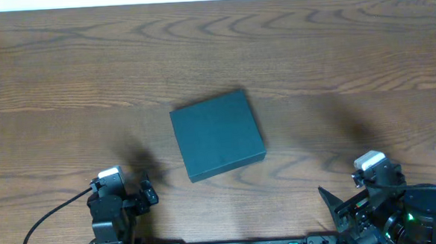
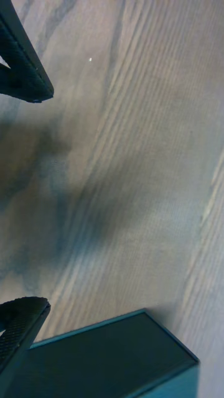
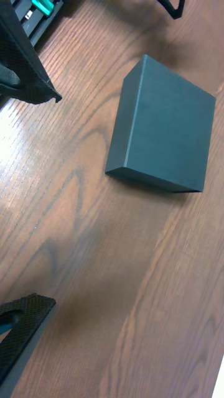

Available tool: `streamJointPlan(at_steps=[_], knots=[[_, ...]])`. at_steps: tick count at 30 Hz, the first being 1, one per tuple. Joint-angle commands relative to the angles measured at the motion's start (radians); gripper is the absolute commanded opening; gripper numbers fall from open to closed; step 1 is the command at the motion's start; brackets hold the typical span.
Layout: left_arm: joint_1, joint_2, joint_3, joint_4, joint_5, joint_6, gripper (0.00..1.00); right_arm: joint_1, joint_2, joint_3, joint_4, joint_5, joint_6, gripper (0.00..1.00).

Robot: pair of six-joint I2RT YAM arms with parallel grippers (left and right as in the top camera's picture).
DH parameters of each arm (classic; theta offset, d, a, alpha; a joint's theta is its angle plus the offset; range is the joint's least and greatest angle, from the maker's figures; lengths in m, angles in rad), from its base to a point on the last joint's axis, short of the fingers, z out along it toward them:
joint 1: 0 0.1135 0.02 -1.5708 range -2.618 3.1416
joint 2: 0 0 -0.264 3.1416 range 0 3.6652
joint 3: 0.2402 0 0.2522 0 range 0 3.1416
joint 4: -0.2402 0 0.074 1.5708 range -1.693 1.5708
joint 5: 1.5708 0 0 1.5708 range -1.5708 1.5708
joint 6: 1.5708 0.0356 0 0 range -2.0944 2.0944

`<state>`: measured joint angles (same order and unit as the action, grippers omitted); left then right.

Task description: Pack container

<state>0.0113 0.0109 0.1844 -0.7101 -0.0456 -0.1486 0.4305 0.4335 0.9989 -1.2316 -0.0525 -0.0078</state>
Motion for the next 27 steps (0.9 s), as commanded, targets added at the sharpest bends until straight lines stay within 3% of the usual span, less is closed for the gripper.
streamJointPlan(at_steps=[1,19,27], knots=[[0.005,-0.007,-0.004,0.000,-0.019,0.017,0.99,0.003,-0.002,0.000,0.000,-0.001,0.014,0.99],[0.005,-0.007,-0.004,0.000,-0.019,0.017,0.99,0.003,-0.003,0.000,0.005,0.033,0.022,0.99],[0.005,-0.007,-0.004,0.000,-0.019,0.017,0.99,-0.062,-0.030,-0.090,0.193,0.131,0.040,0.99]])
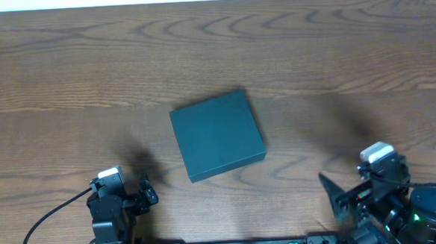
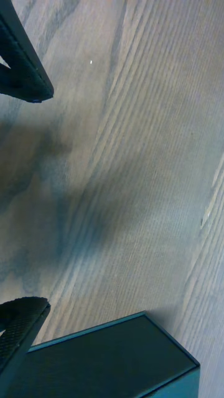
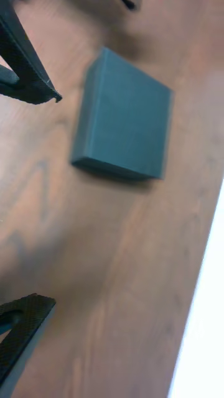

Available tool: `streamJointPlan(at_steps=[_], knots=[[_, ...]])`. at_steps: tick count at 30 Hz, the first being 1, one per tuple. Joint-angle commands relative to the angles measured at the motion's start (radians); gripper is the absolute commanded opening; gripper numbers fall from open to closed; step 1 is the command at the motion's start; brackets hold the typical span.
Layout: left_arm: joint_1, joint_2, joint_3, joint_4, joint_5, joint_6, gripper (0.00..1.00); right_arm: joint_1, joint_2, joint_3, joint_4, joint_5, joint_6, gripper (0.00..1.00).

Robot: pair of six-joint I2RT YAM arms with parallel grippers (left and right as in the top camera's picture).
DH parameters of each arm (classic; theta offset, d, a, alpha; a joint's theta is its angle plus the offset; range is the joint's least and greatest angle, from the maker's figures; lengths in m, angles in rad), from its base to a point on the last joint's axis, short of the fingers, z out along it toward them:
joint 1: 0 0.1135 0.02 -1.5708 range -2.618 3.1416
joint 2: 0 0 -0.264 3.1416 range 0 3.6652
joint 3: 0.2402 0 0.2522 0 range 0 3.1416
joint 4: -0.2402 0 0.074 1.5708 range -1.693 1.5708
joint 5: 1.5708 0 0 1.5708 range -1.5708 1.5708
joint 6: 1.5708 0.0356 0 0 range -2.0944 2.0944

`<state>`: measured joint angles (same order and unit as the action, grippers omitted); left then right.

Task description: Pack container

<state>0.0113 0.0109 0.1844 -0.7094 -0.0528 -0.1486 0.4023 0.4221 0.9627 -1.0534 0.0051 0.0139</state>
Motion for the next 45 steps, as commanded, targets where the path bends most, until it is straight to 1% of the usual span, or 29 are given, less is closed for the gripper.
streamJointPlan(at_steps=[1,8,11,15,19,23,27,35,45], knots=[[0.005,-0.007,-0.004,0.000,-0.011,0.017,0.98,-0.058,-0.034,-0.101,0.049,0.090,0.019,0.99],[0.005,-0.007,-0.004,0.000,-0.011,0.017,0.99,-0.213,-0.170,-0.419,0.253,0.096,0.020,0.99],[0.005,-0.007,-0.004,0.000,-0.011,0.017,0.99,-0.291,-0.226,-0.529,0.320,0.097,0.062,0.99],[0.005,-0.007,-0.004,0.000,-0.011,0.017,0.98,-0.367,-0.291,-0.628,0.332,0.096,0.135,0.99],[0.005,-0.007,-0.004,0.000,-0.011,0.017,0.99,-0.388,-0.355,-0.706,0.332,0.095,0.150,0.99],[0.005,-0.007,-0.004,0.000,-0.011,0.017,0.99,-0.388,-0.396,-0.760,0.332,0.086,0.150,0.99],[0.005,-0.007,-0.004,0.000,-0.011,0.017,0.99,-0.387,-0.405,-0.803,0.333,0.038,0.150,0.99],[0.005,-0.007,-0.004,0.000,-0.011,0.017,0.99,-0.328,-0.405,-0.803,0.325,0.021,0.146,0.99],[0.005,-0.007,-0.004,0.000,-0.011,0.017,0.99,-0.328,-0.404,-0.803,0.327,0.021,0.146,0.99]])
